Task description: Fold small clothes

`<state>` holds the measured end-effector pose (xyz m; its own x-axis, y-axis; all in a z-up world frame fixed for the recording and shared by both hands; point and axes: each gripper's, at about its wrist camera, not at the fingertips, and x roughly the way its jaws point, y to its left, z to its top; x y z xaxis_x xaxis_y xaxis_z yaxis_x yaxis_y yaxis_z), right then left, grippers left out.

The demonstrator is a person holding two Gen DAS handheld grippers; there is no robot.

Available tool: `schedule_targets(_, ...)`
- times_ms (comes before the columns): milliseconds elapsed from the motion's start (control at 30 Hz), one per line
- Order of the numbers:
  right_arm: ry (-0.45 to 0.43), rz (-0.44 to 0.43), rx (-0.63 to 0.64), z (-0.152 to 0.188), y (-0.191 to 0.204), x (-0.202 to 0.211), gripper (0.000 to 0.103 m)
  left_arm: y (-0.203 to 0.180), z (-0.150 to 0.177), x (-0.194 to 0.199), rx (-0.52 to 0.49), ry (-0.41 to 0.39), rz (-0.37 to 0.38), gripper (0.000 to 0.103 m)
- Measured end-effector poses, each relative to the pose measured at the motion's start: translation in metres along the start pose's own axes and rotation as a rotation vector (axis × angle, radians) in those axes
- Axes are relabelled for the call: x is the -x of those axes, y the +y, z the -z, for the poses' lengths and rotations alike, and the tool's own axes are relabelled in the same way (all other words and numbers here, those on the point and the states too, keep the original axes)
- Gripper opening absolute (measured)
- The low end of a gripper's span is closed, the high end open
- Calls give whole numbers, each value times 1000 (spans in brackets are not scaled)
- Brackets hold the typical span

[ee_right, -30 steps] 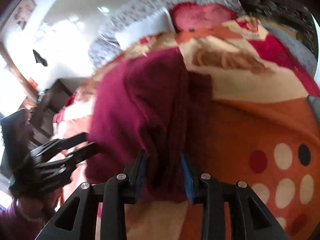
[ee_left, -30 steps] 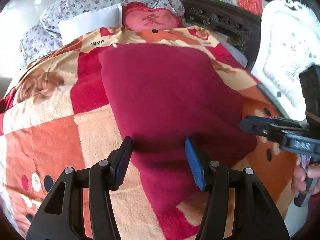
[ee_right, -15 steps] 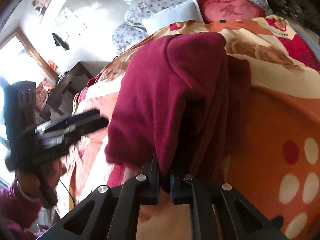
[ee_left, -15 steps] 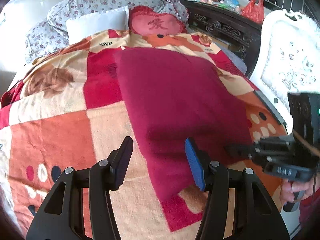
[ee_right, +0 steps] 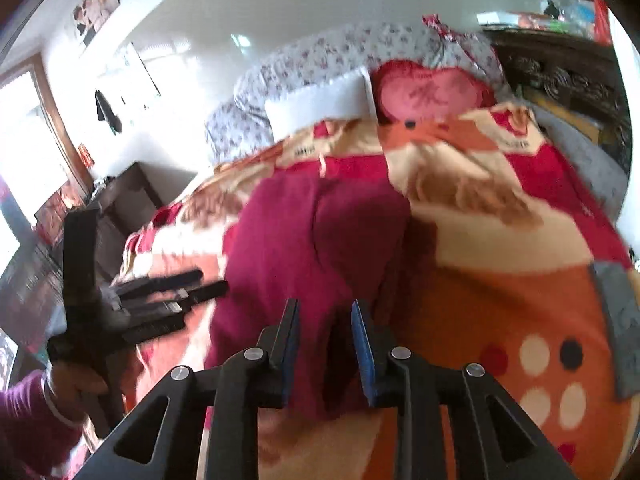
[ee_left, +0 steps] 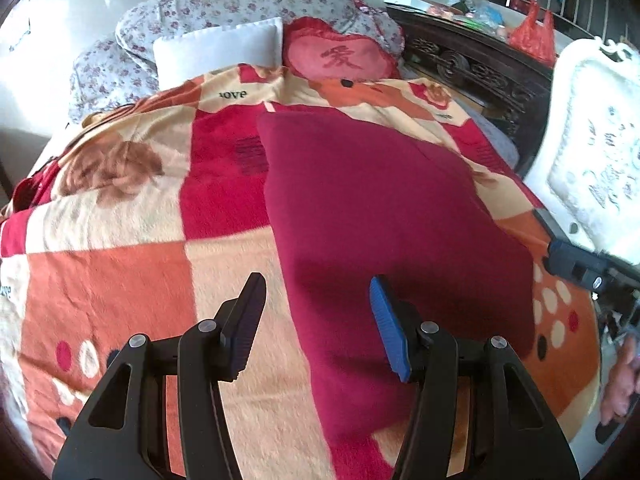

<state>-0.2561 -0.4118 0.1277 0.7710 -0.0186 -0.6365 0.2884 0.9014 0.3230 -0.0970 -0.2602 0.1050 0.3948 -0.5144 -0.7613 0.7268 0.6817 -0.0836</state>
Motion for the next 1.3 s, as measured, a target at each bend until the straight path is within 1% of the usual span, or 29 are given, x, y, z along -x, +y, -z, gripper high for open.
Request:
schedule_targets(133,7,39,25,-21,6,-34,24,0,-7,-11,24,0,-21,54)
schedule_targets(200,34,46,20,-27,2,-54,24,-1,-10,-16,17,3,-30,54)
schedule_targets(300,78,62,-1,-27,-8,-78,24,-1,-13,-25,16,15,-33,54)
schedule_targets(400,104,83,-28,-17,-21,-92,24,-1,-13,-34,23,27,-26,58)
schedule_targets(533,94,58,-77,-10,-31,-92,25,-4,-12,-38,10,18,-30,58)
schedule_targets(600,99,59,-76,-11,-29,-87,28,-5,-13,-37,5,16,-29,58)
schedule_targets(667,95,60,-81,-13,-28,-80,40,-1,-14,-33,22,20,-11,58)
schedule_targets(700,78,53,-94,-12,-29,-71,44,4,-14,-30,47,27,22,58)
schedule_targets(733,65,48,-104,-11,-31,-67,52,7,-14,-28,62,31,46,58)
schedule_targets(767,42,44,-123,-9,-34,-59,67,11,-14,-25,77,32,70,58)
schedule_targets(833,22,47,-152,-5,-40,-54,82,18,-13,-21,97,23,87,59)
schedule_targets(867,23,40,-166,-2,-44,-54,82,20,-13,-21,106,19,96,61)
schedule_targets(900,39,33,-179,-1,-49,-57,82,24,-12,-21,124,20,119,66)
schedule_targets(967,82,15,-207,2,-55,-68,82,30,-11,-23,167,28,166,68)
schedule_targets(1033,94,-36,-244,6,-63,-77,82,32,-10,-30,200,49,210,70)
schedule_targets(1100,100,-75,-283,9,-71,-87,85,27,-9,-38,192,67,217,72)
schedule_targets(1167,97,-99,-310,10,-76,-94,90,22,-8,-46,177,75,218,75)
schedule_targets(1200,99,-105,-321,11,-78,-97,91,21,-8,-49,186,72,220,79)
schedule_targets(1267,107,-137,-345,11,-80,-102,91,21,-8,-55,219,72,247,80)
schedule_targets(1300,103,-157,-351,11,-80,-103,91,22,-7,-59,244,79,275,80)
